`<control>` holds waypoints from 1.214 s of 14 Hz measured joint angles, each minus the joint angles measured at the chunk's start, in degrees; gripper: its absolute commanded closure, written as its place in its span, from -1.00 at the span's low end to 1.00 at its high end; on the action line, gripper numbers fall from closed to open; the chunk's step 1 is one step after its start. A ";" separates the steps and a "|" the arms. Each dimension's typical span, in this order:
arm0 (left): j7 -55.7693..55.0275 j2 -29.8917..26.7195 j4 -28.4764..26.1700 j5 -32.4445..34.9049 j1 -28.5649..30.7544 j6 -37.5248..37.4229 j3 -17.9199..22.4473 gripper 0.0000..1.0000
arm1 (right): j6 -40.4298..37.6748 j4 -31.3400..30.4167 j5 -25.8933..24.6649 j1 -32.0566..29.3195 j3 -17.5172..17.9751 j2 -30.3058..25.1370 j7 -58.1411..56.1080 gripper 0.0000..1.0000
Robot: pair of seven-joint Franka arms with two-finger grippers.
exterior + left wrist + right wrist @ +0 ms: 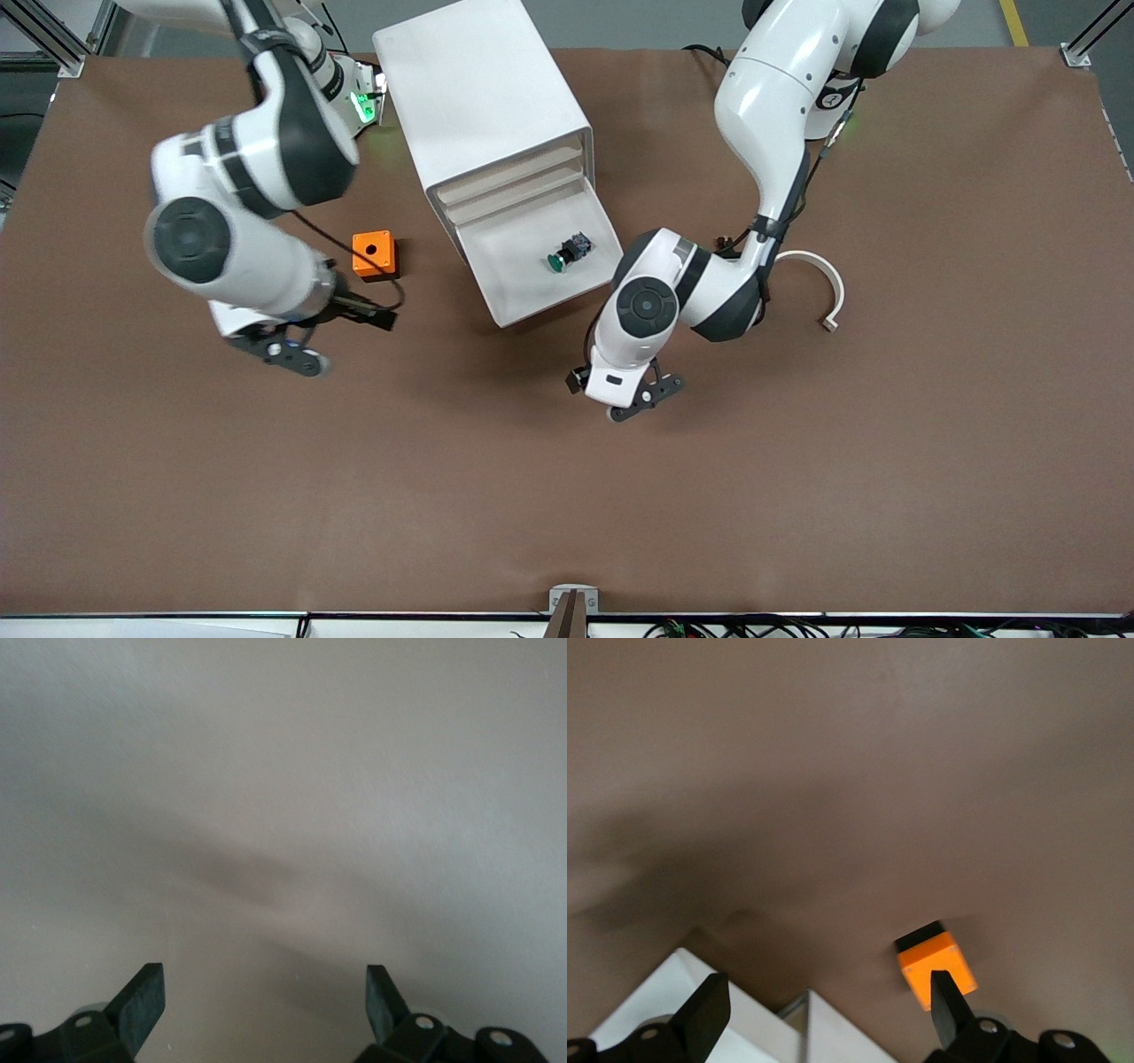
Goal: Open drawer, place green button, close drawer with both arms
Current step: 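Raise the right gripper away while the left gripper moves to the drawer, then push the drawer into the cabinet with the left gripper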
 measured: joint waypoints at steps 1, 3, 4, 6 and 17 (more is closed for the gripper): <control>0.00 0.00 0.01 0.00 -0.83 0.03 -0.02 -0.99 | -0.95 0.00 -0.34 -2.41 -0.06 -0.41 -4.30 -1.00; -0.03 0.00 -0.05 0.00 -2.60 -0.01 -0.06 -0.99 | -2.82 0.01 -1.32 -6.89 -0.12 -1.20 -12.17 -1.00; -0.07 -0.01 -0.29 0.00 -3.58 -0.06 -0.09 -0.99 | -3.88 0.02 -1.66 -8.99 -0.13 -1.83 -15.68 -1.00; -0.14 0.00 -1.24 0.00 -5.51 -0.11 -0.11 -0.99 | -6.52 0.05 -1.85 -12.17 -0.13 -3.60 -20.29 -1.00; -2.85 -1.42 -3.14 0.00 -9.74 -10.80 -1.85 -0.99 | -11.03 -0.15 -4.64 -18.36 -0.05 -8.16 -31.06 -1.00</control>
